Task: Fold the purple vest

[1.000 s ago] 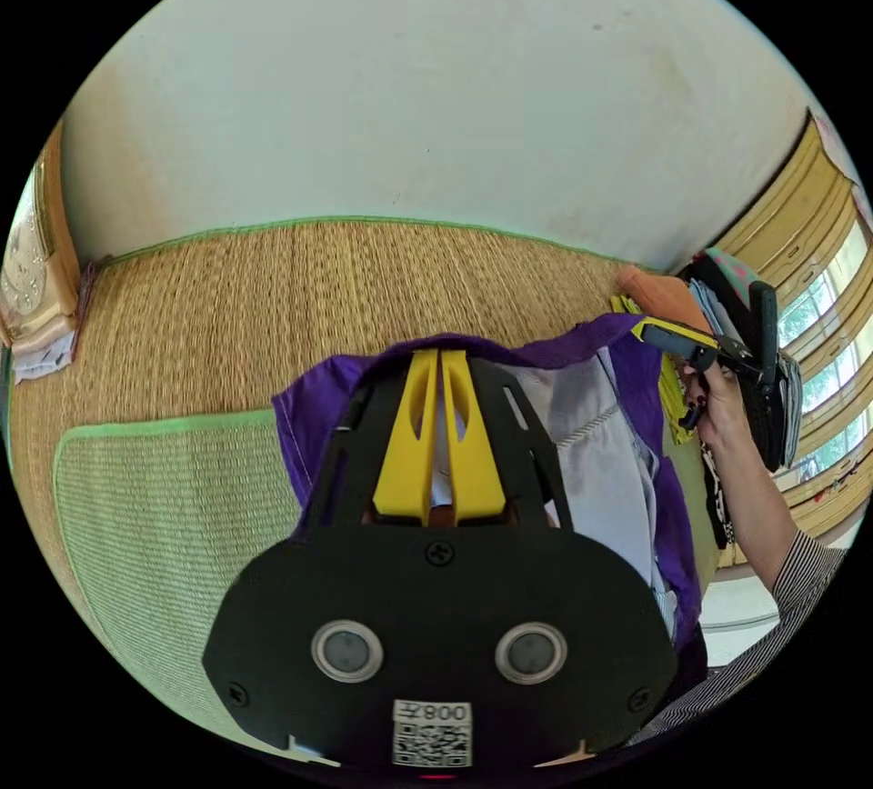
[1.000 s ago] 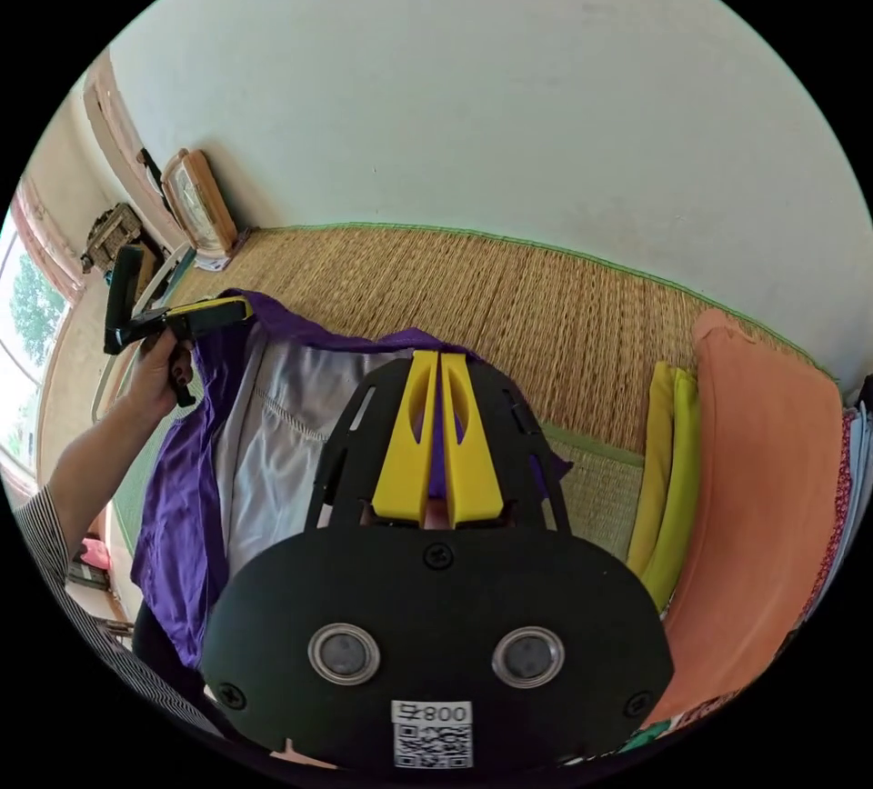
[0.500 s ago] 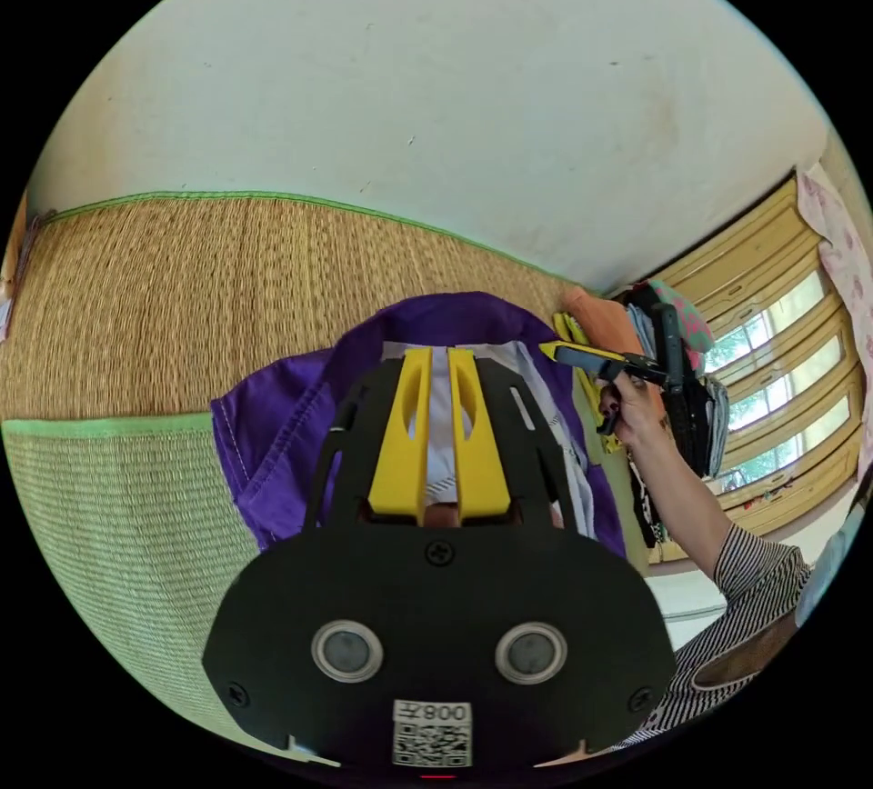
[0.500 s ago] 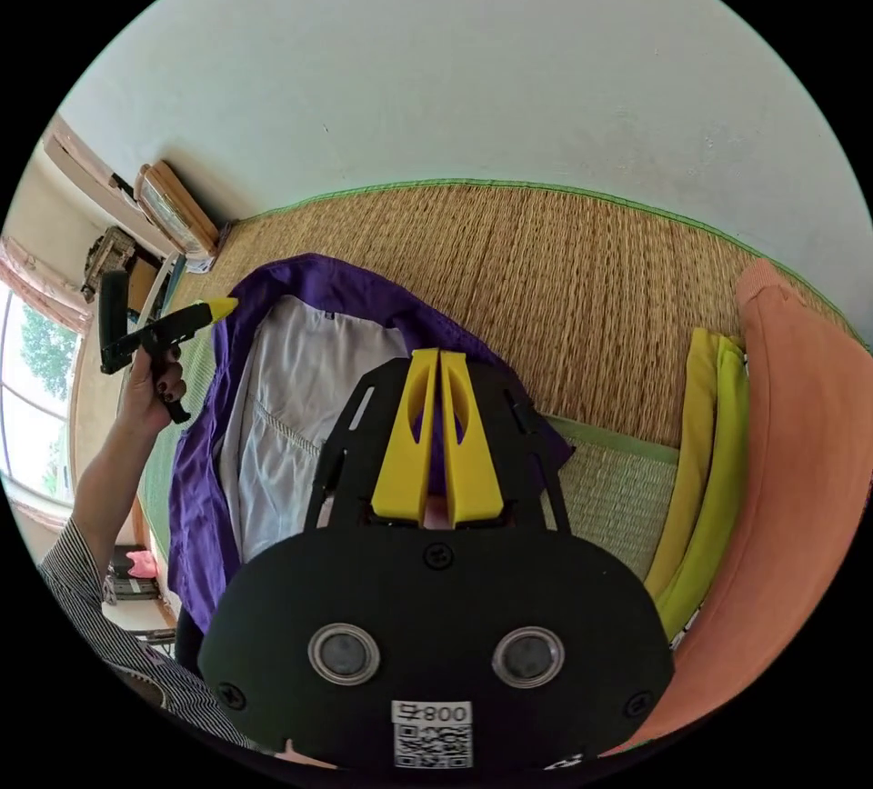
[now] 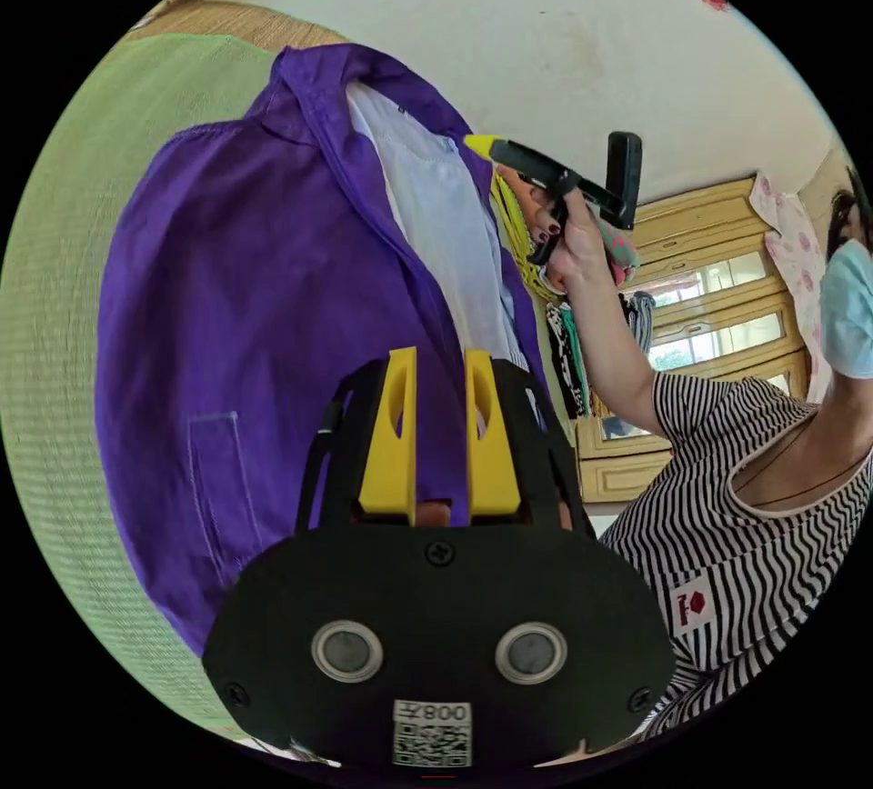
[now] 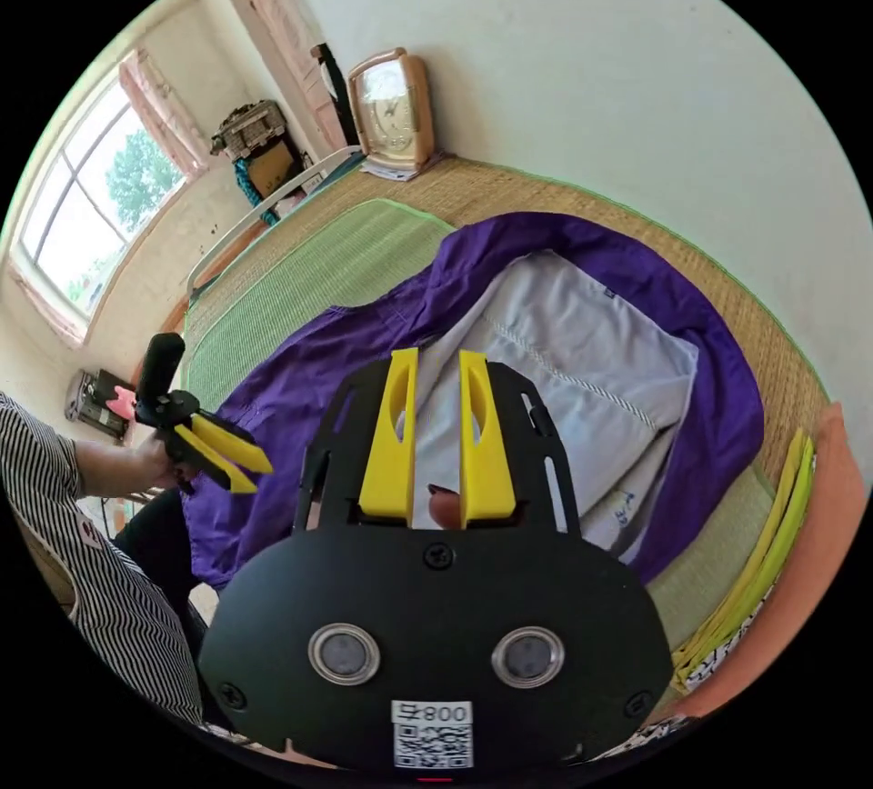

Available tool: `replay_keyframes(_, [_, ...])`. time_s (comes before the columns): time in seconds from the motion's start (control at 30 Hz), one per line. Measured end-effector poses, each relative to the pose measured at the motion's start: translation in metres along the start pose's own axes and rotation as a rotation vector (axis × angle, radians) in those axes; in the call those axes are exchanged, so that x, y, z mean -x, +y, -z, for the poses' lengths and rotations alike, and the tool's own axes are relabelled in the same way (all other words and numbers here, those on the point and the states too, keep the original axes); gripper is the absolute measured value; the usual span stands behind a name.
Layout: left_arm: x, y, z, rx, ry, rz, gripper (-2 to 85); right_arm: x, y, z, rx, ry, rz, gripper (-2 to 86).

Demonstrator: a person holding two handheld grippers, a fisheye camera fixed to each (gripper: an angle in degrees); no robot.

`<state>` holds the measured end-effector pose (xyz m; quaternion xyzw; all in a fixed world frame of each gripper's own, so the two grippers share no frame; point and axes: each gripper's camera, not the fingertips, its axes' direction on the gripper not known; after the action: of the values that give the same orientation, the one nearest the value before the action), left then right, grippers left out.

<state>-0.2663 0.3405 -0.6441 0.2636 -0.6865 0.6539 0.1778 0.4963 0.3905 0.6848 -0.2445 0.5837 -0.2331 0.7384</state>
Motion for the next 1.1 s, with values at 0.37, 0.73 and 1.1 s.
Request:
replay_keyframes(0.37, [-0.019,0.059,-0.046,0.102,-0.083,-0.06,8.9,0.077,-0.085,-0.131,0.166,0.234,0.118,8.2])
replay_keyframes(0.73, [-0.009,0.087,-0.058,0.07,-0.108,-0.086,4.9,0.056,-0.085,-0.164,0.209,0.316,0.094,5.0])
replay_keyframes(1.1, [-0.019,0.121,-0.07,0.083,-0.116,-0.121,0.3,-0.035,-0.058,-0.09,0.016,0.04,-0.111,1.0])
